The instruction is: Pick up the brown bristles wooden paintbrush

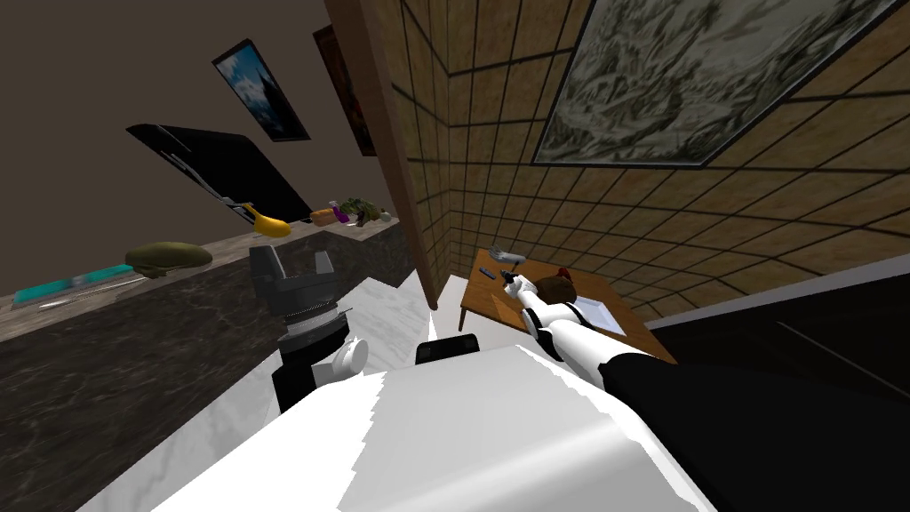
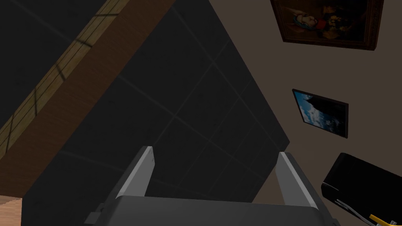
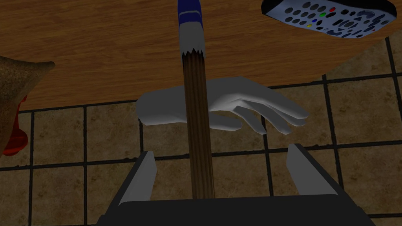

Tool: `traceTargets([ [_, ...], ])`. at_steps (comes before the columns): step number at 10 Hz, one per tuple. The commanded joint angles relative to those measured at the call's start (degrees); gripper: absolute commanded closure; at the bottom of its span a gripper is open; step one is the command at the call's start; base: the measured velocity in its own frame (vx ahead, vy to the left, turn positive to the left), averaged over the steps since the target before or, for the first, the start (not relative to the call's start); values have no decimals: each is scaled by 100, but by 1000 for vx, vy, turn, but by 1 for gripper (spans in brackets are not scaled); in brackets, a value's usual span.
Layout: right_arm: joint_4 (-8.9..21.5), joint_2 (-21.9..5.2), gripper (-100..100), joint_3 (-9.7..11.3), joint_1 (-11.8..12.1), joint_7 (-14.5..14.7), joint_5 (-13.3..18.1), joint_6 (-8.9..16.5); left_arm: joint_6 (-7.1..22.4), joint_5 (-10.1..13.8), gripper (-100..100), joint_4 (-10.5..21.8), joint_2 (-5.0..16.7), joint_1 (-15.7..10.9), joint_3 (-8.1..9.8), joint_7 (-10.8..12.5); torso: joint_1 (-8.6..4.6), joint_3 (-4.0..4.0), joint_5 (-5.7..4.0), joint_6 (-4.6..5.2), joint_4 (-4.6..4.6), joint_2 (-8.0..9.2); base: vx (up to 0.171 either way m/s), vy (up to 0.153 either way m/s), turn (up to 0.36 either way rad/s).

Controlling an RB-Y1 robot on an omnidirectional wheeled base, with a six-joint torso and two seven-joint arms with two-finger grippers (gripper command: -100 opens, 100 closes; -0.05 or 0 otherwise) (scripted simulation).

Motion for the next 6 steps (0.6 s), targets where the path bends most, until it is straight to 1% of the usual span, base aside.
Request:
traceTargets([
  [1, -234, 62, -100, -181, 140, 49, 59, 175, 0, 0, 0, 0, 0, 0, 0, 0, 0, 0, 0, 0, 0, 0, -20, -63, 150],
  [2, -354, 106, -100, -311, 214, 69, 126, 265, 0, 0, 0, 0, 0, 0, 0, 0, 4, -1, 1, 0, 0, -1, -21, -67, 158],
  [3, -354, 106, -100, -311, 214, 69, 126, 265, 0, 0, 0, 0, 0, 0, 0, 0, 4, -1, 1, 0, 0, -1, -16, -52, 45],
  [4, -426, 88, -100, -218, 239, 135, -12, 317, 0, 0, 0, 0, 0, 1, 0, 0, 8, -2, 2, 2, -1, -3, -6, -18, -1],
  [5, -417, 90, 100, -234, 237, 122, 10, 311, 0, 0, 0, 0, 0, 1, 0, 0, 19, -4, 4, 2, -1, -7, 0, 0, 0],
  [6, -418, 90, 100, -232, 238, 124, 7, 312, 0, 0, 0, 0, -1, 1, 0, 0, 25, -5, 6, 1, -2, -9, 0, 0, 0],
])
